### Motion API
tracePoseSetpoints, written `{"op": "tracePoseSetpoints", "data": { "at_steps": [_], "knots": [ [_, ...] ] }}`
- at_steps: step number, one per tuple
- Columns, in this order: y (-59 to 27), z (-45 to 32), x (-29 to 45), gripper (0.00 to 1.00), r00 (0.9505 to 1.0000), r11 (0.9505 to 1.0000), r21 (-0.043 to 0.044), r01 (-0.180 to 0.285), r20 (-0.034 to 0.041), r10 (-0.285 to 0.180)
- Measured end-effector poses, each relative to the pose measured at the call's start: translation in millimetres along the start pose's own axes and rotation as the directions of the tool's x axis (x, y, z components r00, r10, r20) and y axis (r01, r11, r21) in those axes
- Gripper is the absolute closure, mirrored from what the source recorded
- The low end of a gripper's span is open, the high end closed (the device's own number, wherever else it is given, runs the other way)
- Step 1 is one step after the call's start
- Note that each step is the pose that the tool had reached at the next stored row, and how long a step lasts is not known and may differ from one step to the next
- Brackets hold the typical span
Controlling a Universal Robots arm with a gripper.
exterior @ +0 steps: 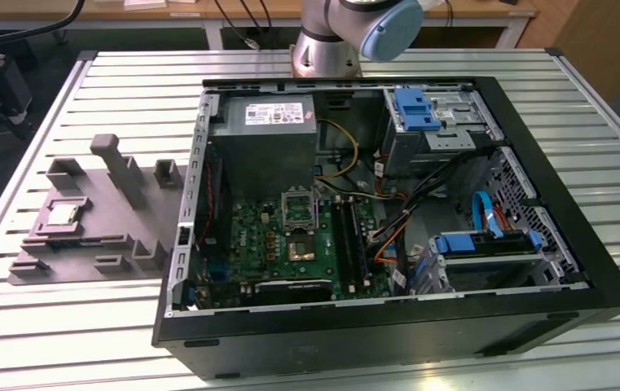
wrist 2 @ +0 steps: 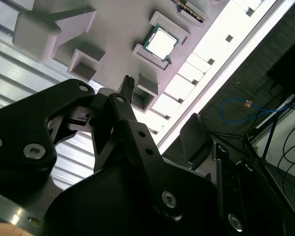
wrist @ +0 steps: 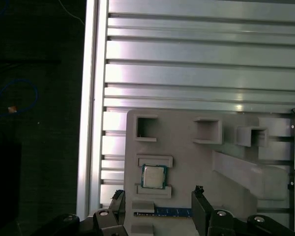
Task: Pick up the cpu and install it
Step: 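Pick up the cpu and move it towards the insertion slot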
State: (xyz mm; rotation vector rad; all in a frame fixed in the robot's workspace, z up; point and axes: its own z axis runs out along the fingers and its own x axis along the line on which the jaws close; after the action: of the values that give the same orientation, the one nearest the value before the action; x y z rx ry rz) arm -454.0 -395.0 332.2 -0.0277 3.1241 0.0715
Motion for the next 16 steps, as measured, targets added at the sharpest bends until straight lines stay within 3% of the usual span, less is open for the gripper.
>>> {"op": "tracePoseSetpoints", "data": {
  "at_steps": [16],
  "knots": [
    [-0.3, 6.0, 0.1, 0.35, 1.0, 1.0, -0.0001, 0.0, 0.0002, 0.0]
  ]
}}
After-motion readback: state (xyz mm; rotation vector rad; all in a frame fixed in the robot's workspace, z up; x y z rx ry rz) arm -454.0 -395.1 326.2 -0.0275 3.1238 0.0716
